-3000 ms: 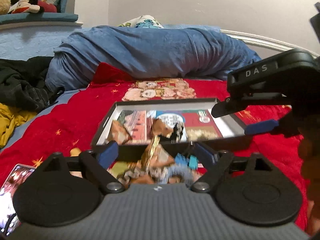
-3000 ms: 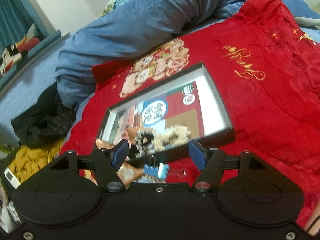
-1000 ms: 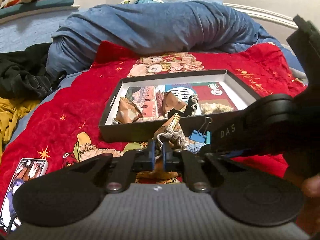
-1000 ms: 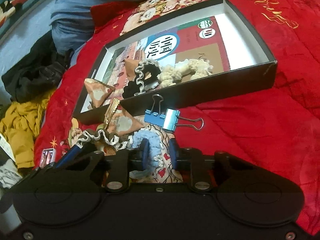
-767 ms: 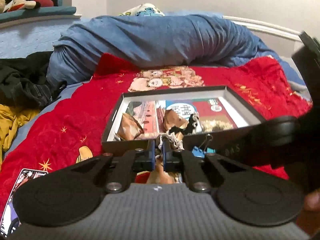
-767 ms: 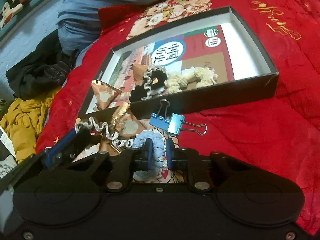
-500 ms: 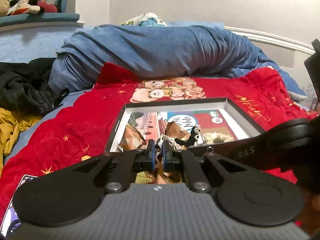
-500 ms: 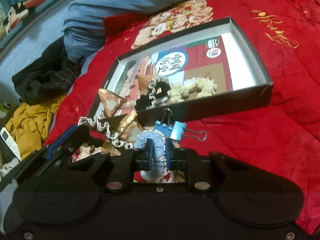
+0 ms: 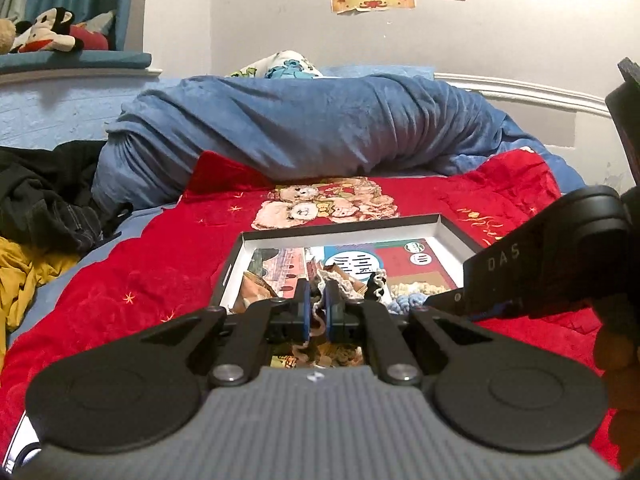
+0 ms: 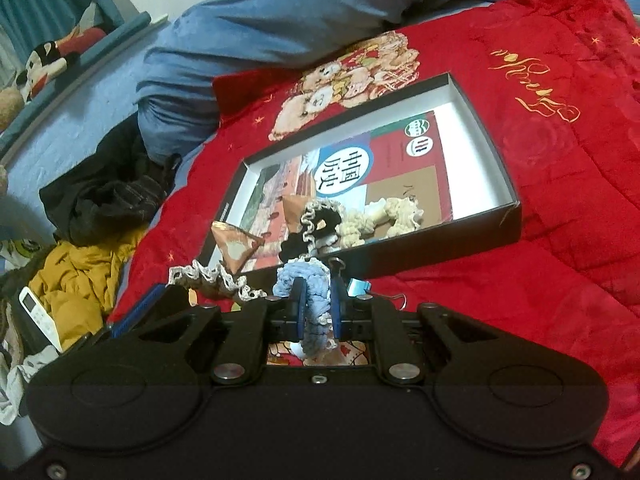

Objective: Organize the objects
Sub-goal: 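Lift the chain and blue ring and carry them over the lid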

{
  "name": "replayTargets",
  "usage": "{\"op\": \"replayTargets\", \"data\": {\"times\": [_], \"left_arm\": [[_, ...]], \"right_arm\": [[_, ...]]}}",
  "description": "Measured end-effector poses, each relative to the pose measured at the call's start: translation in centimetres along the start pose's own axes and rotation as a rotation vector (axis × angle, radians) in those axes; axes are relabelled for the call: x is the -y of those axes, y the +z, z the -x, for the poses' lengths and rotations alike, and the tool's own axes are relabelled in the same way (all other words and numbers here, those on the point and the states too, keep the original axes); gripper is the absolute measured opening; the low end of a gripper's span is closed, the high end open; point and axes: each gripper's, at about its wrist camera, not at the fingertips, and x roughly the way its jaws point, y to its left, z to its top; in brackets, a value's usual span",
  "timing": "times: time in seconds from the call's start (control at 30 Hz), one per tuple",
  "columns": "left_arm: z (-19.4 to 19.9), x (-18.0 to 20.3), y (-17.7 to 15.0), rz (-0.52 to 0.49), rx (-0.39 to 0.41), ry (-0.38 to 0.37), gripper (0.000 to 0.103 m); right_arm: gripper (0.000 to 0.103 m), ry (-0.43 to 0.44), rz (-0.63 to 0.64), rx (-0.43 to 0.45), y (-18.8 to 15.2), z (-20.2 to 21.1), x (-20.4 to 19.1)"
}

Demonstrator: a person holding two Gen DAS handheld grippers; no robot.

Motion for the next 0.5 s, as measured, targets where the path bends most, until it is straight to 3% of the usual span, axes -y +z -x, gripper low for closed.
{"op": "replayTargets", "data": {"times": [0.5], "left_arm": [[0.6, -1.1, 1.0, 0.036, 0.053, 0.003, 0.009]], "right_arm": [[0.013, 0.018, -0.03, 0.046, 0.9, 0.7, -0.4]]}}
